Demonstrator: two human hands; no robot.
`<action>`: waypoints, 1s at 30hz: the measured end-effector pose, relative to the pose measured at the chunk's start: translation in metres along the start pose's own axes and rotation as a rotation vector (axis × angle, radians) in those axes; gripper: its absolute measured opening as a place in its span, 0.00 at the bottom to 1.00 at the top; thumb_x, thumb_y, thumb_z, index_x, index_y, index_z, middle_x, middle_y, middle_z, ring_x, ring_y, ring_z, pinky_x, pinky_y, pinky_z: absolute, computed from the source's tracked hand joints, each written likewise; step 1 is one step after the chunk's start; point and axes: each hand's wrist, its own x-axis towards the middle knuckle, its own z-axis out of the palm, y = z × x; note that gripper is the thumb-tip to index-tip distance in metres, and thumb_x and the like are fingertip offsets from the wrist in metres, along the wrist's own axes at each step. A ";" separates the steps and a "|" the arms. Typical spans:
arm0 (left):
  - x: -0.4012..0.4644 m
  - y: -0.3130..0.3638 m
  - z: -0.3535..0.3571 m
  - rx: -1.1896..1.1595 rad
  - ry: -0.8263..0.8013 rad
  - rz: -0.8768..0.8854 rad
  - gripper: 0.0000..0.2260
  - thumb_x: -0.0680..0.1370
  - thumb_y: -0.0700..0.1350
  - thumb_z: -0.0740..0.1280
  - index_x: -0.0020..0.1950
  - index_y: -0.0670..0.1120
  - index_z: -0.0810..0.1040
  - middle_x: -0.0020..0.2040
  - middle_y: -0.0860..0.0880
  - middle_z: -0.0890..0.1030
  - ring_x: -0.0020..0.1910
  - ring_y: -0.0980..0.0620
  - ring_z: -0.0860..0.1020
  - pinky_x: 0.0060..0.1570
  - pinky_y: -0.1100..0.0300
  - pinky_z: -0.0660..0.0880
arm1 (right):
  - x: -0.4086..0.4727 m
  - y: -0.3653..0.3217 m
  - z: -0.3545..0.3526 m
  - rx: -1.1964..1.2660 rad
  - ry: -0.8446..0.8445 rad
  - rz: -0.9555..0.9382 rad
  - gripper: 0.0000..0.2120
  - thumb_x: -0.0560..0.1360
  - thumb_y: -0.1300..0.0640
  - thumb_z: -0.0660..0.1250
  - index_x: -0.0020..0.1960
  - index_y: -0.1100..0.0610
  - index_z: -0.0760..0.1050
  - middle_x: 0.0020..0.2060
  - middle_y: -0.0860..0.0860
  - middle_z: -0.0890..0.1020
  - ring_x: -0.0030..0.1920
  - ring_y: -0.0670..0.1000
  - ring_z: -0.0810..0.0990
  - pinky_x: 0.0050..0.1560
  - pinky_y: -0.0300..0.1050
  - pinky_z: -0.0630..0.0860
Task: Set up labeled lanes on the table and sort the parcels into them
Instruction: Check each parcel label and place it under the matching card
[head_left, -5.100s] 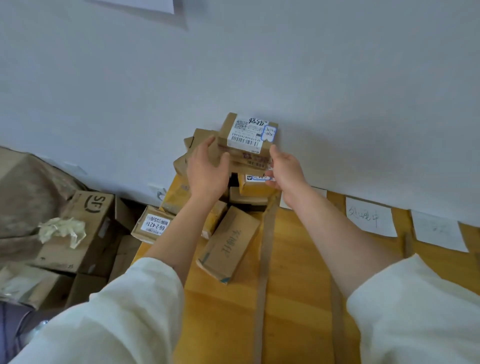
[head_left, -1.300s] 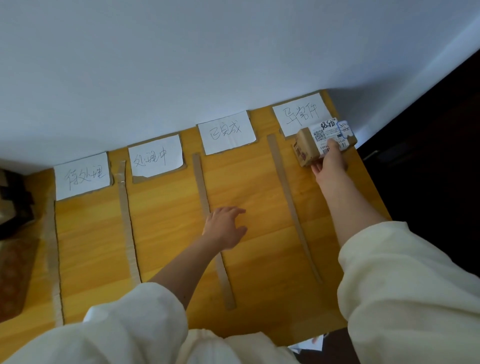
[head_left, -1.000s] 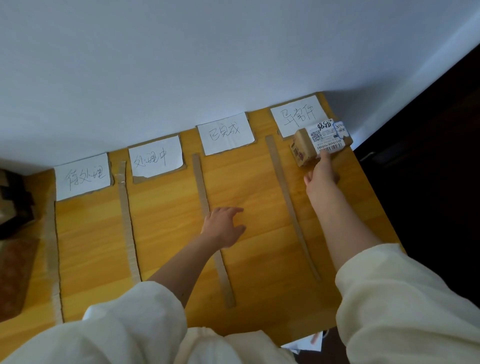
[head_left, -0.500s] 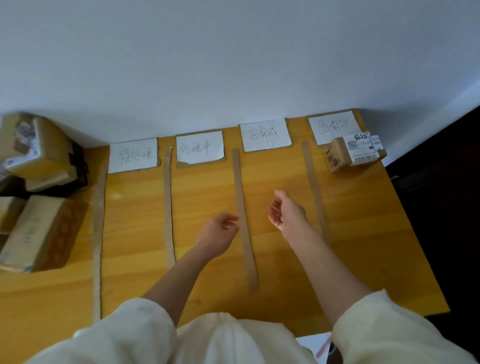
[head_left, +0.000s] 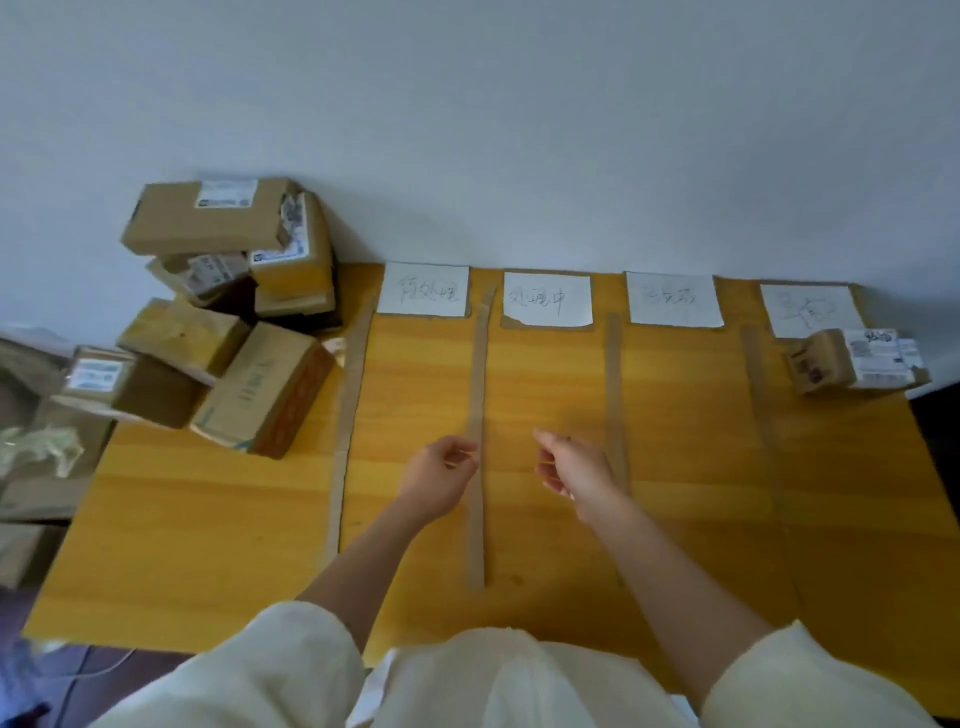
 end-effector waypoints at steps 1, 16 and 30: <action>-0.001 -0.007 -0.010 -0.014 0.006 -0.001 0.12 0.79 0.50 0.65 0.61 0.51 0.78 0.55 0.51 0.81 0.53 0.50 0.79 0.46 0.57 0.76 | -0.004 -0.002 0.015 -0.003 -0.006 -0.016 0.11 0.76 0.51 0.69 0.40 0.56 0.74 0.36 0.51 0.78 0.37 0.50 0.78 0.38 0.44 0.75; 0.004 -0.104 -0.160 -0.083 0.252 0.053 0.14 0.78 0.49 0.66 0.63 0.51 0.77 0.62 0.51 0.78 0.59 0.51 0.76 0.54 0.59 0.73 | -0.047 -0.028 0.190 -0.131 -0.063 -0.110 0.03 0.77 0.55 0.69 0.48 0.54 0.77 0.44 0.49 0.81 0.36 0.48 0.79 0.32 0.39 0.73; 0.051 -0.102 -0.275 -0.177 0.626 0.134 0.20 0.76 0.45 0.67 0.69 0.50 0.71 0.68 0.48 0.73 0.68 0.49 0.69 0.65 0.54 0.68 | -0.057 -0.163 0.311 -0.215 -0.185 -0.359 0.06 0.79 0.53 0.66 0.55 0.52 0.76 0.52 0.50 0.81 0.49 0.48 0.82 0.47 0.43 0.80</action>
